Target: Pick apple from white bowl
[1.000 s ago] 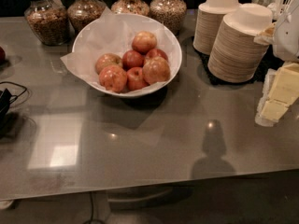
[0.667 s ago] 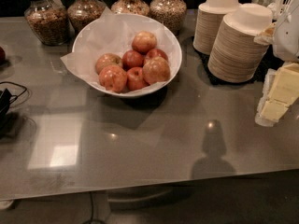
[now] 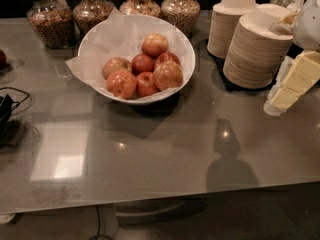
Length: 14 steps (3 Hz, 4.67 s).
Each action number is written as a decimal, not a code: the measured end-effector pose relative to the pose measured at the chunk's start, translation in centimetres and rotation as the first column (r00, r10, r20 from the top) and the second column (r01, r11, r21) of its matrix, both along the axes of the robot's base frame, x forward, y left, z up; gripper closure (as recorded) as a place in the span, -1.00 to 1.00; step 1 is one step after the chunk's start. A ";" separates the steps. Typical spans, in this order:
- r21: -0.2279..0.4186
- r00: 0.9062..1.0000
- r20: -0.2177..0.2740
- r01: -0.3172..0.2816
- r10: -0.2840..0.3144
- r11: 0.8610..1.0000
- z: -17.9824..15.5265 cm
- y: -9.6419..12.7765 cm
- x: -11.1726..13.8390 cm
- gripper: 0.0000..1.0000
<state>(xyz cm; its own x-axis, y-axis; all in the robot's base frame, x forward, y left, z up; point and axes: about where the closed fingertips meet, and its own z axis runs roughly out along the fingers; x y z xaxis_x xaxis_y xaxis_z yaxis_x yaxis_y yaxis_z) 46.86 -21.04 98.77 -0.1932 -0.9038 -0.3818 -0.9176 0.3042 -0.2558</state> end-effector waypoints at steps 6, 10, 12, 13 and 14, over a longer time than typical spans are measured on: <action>0.422 0.989 0.022 -0.140 0.144 0.896 1.4 10.3 4.3 -1.00; 0.341 0.968 0.080 -0.253 0.240 0.906 -1.3 16.3 6.2 -0.74; 0.336 0.971 0.093 -0.238 0.220 0.911 -1.8 17.0 8.2 -0.38; 0.347 0.974 0.095 -0.226 0.206 0.910 -2.2 17.1 8.9 -0.46; 0.349 0.979 0.076 -0.204 0.189 0.915 -3.8 17.1 9.9 -0.48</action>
Offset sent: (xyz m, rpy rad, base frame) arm 0.0186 0.0166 0.0071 0.1039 -0.0191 0.0438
